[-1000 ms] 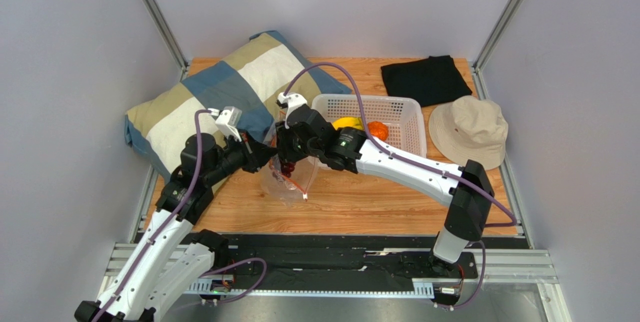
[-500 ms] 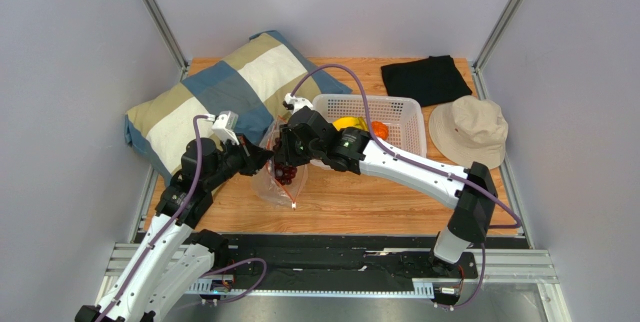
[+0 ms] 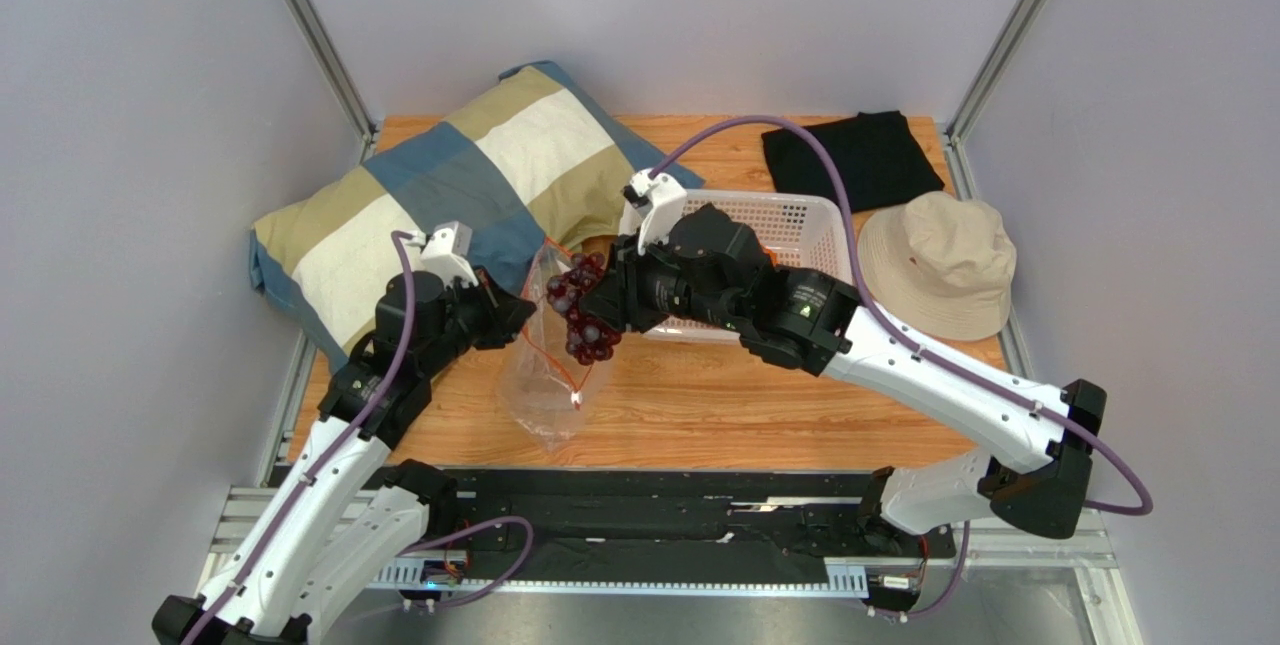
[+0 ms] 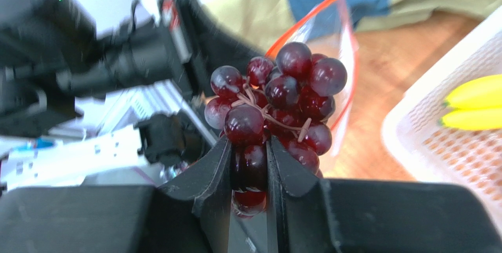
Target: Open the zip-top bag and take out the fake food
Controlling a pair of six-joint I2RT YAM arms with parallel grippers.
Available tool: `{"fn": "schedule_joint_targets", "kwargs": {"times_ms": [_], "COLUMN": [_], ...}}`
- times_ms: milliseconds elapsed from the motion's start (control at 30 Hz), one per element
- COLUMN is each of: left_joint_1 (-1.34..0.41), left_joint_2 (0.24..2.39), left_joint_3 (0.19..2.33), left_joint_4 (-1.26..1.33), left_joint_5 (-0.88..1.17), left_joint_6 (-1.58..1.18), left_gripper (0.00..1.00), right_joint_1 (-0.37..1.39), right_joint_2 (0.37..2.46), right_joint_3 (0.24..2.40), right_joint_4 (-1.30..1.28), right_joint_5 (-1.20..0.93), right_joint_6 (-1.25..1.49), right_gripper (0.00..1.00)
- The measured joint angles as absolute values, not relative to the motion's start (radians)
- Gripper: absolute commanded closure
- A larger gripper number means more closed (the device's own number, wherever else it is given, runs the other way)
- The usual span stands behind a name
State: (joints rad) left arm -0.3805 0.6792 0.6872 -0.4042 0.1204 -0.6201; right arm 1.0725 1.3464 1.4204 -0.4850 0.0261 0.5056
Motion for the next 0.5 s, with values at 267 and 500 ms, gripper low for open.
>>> {"fn": "schedule_joint_targets", "kwargs": {"times_ms": [267, 500], "left_joint_1": [-0.381, -0.381], "left_joint_2": [0.676, 0.68], "left_joint_3": [0.695, 0.723], "left_joint_4": [-0.452, -0.469], "left_joint_5": [0.086, 0.061], "left_joint_6": [-0.621, -0.619], "left_gripper": [1.0, 1.0], "right_joint_1": [0.871, 0.65], "right_joint_2": [1.348, 1.305], "right_joint_3": [1.512, 1.433], "right_joint_4": [-0.504, -0.564], "right_joint_5": [0.088, 0.263], "right_joint_6": [0.481, 0.418], "right_gripper": [0.87, 0.86]}}
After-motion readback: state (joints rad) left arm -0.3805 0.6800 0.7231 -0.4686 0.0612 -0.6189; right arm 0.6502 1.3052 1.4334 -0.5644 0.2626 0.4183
